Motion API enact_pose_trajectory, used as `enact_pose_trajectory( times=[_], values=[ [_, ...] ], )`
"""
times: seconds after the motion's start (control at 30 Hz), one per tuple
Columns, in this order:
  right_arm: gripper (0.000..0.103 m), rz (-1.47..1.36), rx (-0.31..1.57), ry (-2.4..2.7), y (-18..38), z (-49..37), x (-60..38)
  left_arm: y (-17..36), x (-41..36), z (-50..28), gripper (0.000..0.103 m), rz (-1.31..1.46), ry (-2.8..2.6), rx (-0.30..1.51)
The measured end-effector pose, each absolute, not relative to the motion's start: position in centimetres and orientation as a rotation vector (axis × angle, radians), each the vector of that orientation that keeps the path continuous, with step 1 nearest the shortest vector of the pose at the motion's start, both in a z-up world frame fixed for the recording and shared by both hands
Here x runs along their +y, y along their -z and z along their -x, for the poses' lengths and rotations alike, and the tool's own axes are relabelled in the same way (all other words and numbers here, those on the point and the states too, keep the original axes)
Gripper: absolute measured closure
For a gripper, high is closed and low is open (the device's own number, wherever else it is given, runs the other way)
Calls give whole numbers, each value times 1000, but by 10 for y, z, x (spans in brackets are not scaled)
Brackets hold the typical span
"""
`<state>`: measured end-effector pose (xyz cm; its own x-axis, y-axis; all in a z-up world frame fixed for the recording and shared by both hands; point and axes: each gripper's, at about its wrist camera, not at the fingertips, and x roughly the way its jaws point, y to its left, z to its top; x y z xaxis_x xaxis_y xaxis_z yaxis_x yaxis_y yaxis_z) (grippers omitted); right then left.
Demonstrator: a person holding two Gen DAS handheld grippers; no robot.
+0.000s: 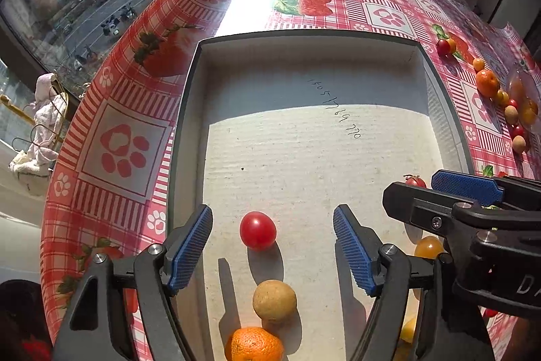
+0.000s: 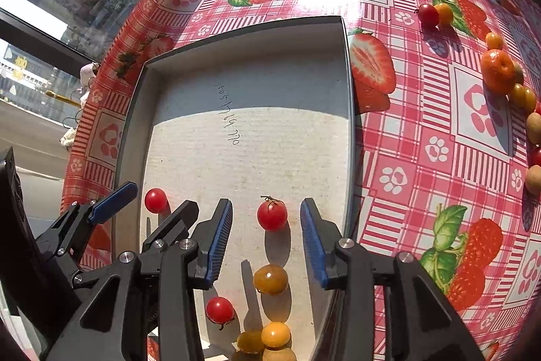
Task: Organize fruits
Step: 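Move both open tools back toward the fruits on the tablecloth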
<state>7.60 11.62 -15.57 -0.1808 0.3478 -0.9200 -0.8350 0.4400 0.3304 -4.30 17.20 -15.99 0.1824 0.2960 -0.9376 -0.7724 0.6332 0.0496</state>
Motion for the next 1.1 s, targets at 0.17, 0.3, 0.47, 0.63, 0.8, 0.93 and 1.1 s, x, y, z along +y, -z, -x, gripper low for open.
enact_pose_trajectory(
  times=[0.17,0.3,0.47,0.63,0.8,0.93,1.1],
  values=[
    [23,422,1366,-1174,143,-71,115,153,167,44,28,490,-798,1148],
    [23,390,1352,-1183,127,-77,108,146,158,41,28,476,-783,1144],
    [23,356,1308,-1145,108,-99,80,132,134,29,28,429,-723,1131],
    [23,323,1313,-1016,108,-136,33,119,96,14,28,391,-631,1123],
    [23,306,1342,-881,119,-171,-15,109,50,-5,28,348,-515,1122],
    [23,304,1353,-819,125,-188,-41,105,14,-19,28,337,-411,1128],
    [23,307,1351,-795,128,-201,-57,117,-22,-34,28,344,-357,1173]
  ],
)
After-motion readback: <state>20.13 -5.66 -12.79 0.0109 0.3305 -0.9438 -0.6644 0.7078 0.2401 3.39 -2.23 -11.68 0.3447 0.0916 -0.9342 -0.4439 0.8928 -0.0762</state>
